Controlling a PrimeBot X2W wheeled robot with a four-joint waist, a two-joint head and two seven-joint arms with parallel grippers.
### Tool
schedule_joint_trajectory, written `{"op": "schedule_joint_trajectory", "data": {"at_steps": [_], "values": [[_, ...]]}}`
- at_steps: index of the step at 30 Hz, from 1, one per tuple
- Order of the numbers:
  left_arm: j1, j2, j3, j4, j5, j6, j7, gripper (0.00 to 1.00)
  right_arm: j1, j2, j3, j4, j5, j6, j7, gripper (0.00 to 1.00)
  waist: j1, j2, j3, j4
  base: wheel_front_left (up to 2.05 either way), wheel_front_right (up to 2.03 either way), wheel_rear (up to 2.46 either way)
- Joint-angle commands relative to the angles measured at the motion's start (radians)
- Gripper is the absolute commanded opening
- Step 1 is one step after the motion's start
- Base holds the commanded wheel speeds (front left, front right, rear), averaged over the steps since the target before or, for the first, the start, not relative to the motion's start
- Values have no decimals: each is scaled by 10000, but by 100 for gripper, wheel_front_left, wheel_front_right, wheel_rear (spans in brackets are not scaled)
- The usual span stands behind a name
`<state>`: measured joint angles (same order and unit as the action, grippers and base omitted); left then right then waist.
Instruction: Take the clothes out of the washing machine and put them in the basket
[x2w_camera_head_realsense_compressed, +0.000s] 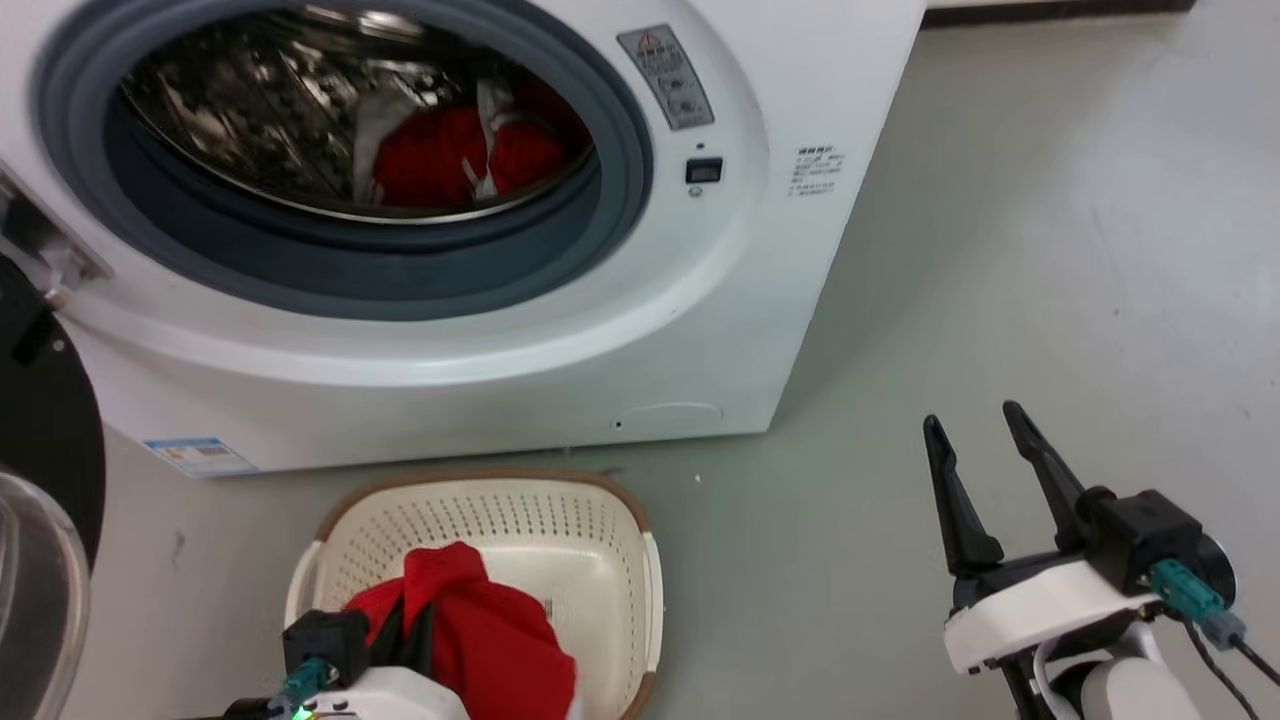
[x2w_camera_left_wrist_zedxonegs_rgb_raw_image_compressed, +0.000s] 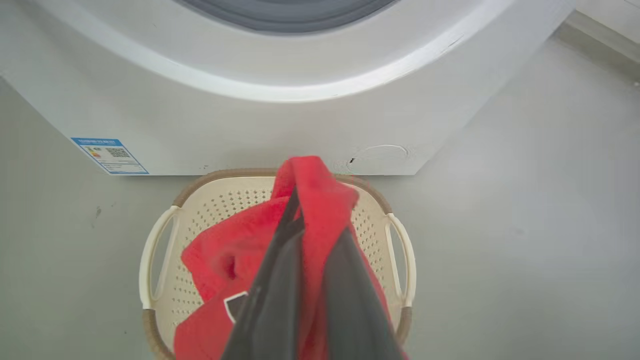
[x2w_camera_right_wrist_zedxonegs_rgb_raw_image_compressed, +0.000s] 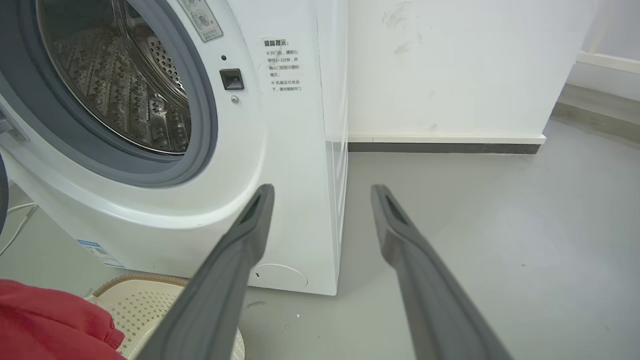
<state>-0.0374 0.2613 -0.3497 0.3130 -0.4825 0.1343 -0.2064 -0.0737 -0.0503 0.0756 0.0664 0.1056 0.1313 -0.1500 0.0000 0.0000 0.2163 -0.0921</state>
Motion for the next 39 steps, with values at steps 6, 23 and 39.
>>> {"op": "schedule_joint_trajectory", "data": {"at_steps": [6,23,39], "values": [[-1079,-243,154,1626,-89,-422,-386,0,-517,4,32,-117,8,-10,-68,100,0,0,1340,-393,0,0,0],[-4384,-47,663,5842,438,-1191,-594,0,-1905,7,596,262,447,-10,-727,100,0,0,4366,-1515,0,0,0],[-5697,-167,285,9216,665,-1388,-434,0,-2426,9,1062,678,741,-10,-1085,100,0,0,5456,-2211,0,0,0]]}}
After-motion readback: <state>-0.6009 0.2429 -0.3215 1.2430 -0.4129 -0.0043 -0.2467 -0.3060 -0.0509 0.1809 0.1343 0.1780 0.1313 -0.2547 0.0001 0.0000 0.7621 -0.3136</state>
